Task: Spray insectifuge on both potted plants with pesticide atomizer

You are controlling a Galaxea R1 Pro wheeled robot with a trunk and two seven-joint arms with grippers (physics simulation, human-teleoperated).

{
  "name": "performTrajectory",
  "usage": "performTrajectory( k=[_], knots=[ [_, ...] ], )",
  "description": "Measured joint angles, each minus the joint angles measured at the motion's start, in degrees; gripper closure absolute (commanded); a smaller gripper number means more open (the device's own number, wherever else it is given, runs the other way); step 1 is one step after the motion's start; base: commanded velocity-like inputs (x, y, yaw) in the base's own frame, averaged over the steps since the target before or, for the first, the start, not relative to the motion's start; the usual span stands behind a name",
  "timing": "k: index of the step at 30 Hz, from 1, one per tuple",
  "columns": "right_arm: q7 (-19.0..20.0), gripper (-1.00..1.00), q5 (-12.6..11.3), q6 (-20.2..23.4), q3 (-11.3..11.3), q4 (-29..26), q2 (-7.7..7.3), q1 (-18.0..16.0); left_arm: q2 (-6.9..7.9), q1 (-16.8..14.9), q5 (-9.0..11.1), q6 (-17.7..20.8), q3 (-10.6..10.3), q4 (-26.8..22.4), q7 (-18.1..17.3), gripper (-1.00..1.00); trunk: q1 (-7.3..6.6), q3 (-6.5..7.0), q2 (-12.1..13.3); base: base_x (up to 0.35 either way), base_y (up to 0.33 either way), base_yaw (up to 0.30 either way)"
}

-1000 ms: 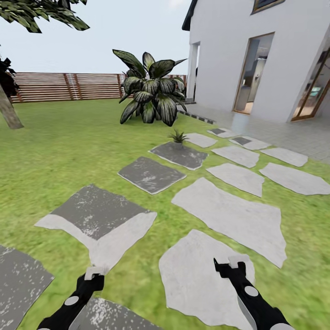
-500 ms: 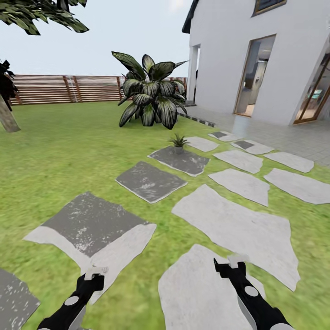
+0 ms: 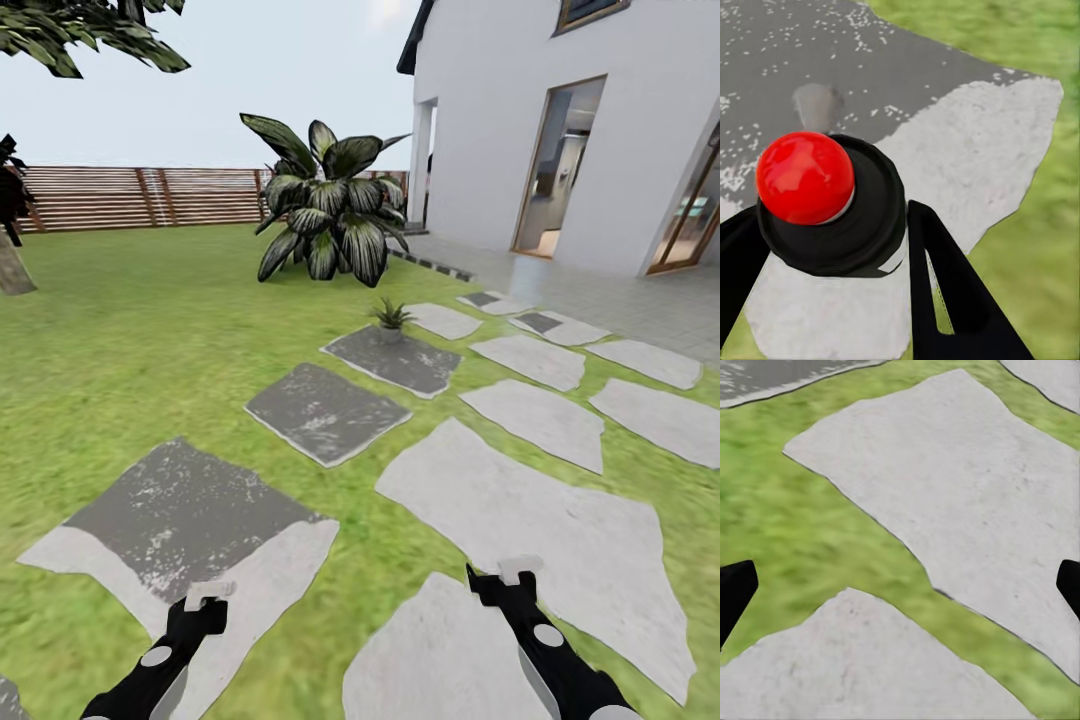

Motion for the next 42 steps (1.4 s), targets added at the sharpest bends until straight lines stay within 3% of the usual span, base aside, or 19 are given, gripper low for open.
performTrajectory(
  k=[29, 42],
  knots=[
    [0.0, -1.00, 0.0, 0.0, 0.0, 0.0, -0.01, 0.0, 0.01, 0.0, 0.0, 0.0, 0.0, -0.1, 0.0, 1.00, 0.00, 2.50, 0.0, 0.340, 0.000, 0.000],
    [0.0, -1.00, 0.0, 0.0, 0.0, 0.0, 0.00, 0.0, 0.02, 0.0, 0.0, 0.0, 0.0, 0.0, 0.0, 1.00, 0.00, 2.70, 0.0, 0.340, 0.000, 0.000]
  ],
)
